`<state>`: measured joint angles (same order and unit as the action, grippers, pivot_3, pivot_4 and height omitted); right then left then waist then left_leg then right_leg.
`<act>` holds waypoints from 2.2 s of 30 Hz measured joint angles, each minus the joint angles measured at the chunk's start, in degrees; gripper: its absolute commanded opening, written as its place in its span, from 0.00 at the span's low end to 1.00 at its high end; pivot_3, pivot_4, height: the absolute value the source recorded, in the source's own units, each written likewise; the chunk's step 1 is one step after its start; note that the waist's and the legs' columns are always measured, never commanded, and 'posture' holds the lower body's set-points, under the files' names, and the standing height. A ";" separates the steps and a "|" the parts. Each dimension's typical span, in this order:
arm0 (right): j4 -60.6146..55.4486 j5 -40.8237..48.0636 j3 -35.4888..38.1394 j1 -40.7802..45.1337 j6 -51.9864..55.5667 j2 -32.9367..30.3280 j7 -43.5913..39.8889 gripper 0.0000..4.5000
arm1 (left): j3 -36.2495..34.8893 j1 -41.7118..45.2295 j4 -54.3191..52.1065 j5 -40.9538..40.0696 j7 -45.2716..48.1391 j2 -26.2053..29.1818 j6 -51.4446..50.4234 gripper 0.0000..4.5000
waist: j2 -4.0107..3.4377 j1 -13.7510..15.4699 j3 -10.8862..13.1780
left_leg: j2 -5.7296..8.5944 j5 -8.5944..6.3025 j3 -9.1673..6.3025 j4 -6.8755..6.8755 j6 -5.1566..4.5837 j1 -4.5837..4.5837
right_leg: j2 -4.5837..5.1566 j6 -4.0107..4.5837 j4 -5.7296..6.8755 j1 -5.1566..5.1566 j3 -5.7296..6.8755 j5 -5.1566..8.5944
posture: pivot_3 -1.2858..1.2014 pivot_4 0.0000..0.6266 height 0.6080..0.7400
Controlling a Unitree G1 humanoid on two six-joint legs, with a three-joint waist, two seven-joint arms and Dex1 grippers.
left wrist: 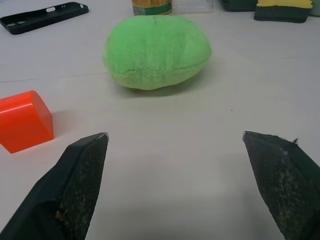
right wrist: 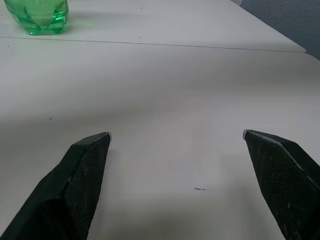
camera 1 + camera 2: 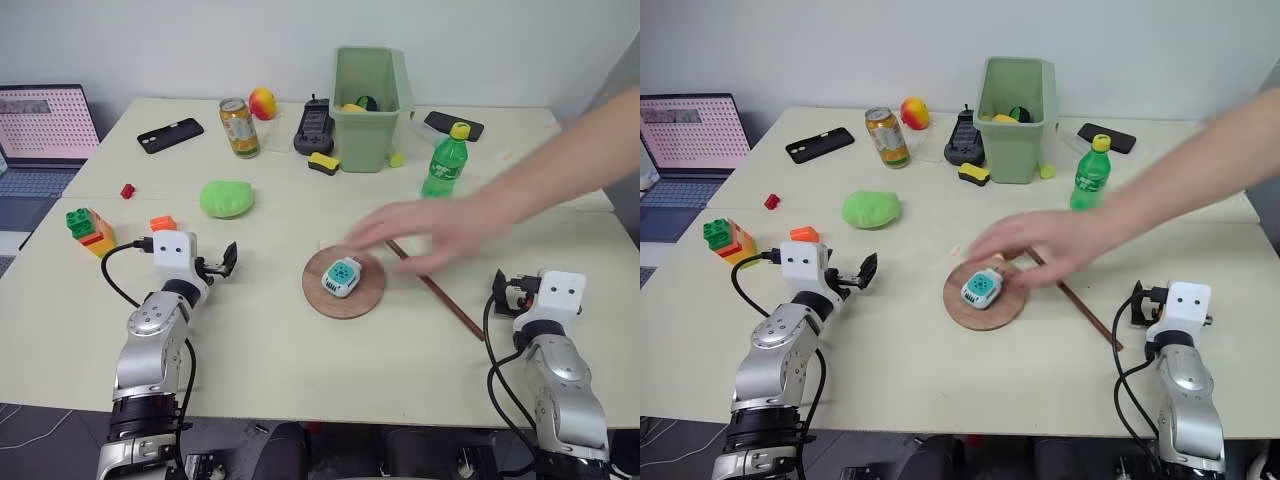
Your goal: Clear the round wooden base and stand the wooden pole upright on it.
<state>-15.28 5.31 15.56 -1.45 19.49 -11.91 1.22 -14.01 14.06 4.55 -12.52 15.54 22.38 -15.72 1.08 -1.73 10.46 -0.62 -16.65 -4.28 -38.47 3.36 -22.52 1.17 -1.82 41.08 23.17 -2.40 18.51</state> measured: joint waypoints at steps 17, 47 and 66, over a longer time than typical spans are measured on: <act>-0.03 0.33 0.00 0.48 0.08 -1.92 -1.96 0.99 | -0.21 -0.55 -3.86 -1.81 2.53 2.75 -3.19 1.00 | 0.00 -0.03 0.00 | 0.00 0.00 -0.01 -0.03 0.00 -0.01 | -0.01 0.00 0.01 0.00 -0.01 0.00 | 0.52 0.24 1.00; -20.84 35.01 -3.43 -0.43 17.65 -32.08 -46.84 0.99 | 30.48 2.15 -24.80 -3.67 13.26 2.64 -23.07 1.00 | 0.01 1.09 0.02 | 0.18 -0.11 -0.28 -0.36 -0.18 0.56 | -0.12 -0.01 -0.34 -1.10 0.07 0.02 | 0.52 0.24 1.00; -25.47 38.06 -0.94 -3.62 18.92 -32.06 -41.66 1.00 | 35.44 5.86 -15.05 9.37 9.80 -3.35 -14.79 0.71 | 0.02 1.48 0.03 | 0.16 -0.11 -0.29 -0.35 -0.18 0.60 | -0.15 -0.02 -0.35 -1.11 0.07 0.02 | 0.52 0.24 1.00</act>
<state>-40.75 43.37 14.62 -5.08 38.40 -43.97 -40.44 21.43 19.91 -10.50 -3.15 25.34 19.03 -30.51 1.11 -0.25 10.48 -0.47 -16.76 -4.57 -38.82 3.18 -21.93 1.02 -1.84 40.73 22.06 -2.33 18.53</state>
